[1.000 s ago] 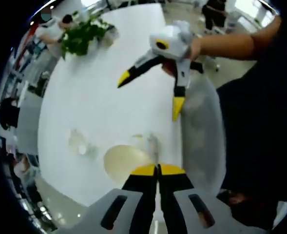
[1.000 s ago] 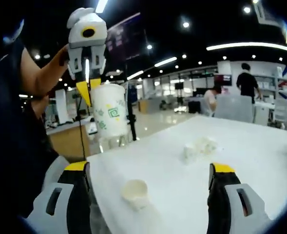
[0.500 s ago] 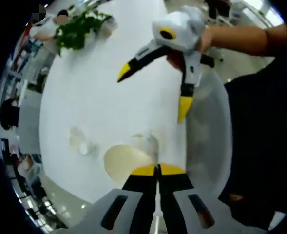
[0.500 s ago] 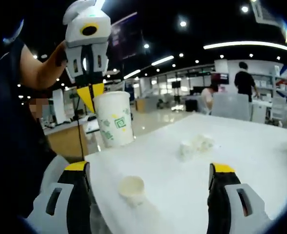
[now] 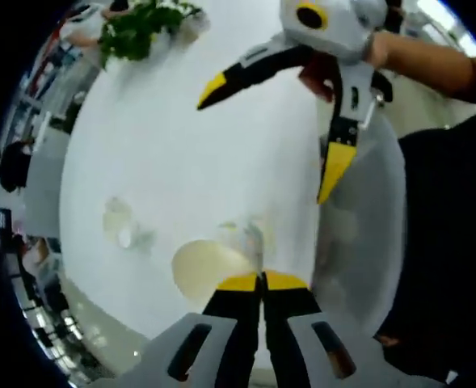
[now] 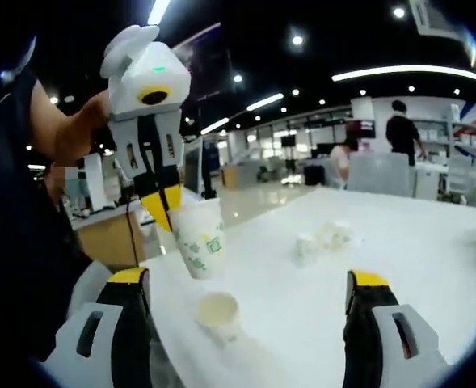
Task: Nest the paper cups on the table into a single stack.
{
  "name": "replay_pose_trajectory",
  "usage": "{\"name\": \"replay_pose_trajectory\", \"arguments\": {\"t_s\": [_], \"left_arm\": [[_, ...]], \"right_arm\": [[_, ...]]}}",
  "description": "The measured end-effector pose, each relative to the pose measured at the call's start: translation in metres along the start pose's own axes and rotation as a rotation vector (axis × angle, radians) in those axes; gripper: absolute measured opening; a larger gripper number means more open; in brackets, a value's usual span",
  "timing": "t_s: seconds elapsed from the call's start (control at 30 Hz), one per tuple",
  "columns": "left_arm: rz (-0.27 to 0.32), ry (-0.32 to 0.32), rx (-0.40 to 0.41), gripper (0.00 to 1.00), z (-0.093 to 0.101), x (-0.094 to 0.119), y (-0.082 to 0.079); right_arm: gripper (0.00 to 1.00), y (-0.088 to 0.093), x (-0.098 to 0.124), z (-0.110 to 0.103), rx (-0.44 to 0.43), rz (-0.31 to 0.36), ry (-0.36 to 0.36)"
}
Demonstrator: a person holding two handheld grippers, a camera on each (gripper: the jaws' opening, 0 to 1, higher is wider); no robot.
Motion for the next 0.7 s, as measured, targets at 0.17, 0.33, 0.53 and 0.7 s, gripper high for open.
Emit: {"name": "replay_pose_trajectory", "arguments": {"t_s": [0.17,0.33,0.53,0.7], "left_arm": [[-0.015,0.018,-0.008,0.00,0.004,-0.011,0.005],[-0.018,0.029,-0.006,0.00,0.003,-0.021,0.008],[-0.027,0.038,0.009,0.00,0.002,-0.033,0.013],[-0.017,0.051,0.033,0.00,0.002,-0.043,0.014]], "right_arm": [[0.99,0.003,0.001,0.000,-0.004,-0.004,0.002],[0.99,0.005,0.002,0.001,-0.010,-0.006,0.008],[0.98,0.005,0.002,0.002,-0.013,-0.005,0.010],[0.98,0.006,0.000,0.001,-0.018,-0.005,0.011]]}}
Point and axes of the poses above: the point that each gripper's makers call its tool centre point, and the gripper's own axes: x roughly backward along the fingers, z roughly to its right, y roughly out of its underside, the point moved 4 cm from there along x, roughly backward along the fingers, and after that the axes turned 12 degrees about z, right-handed, at the moved point
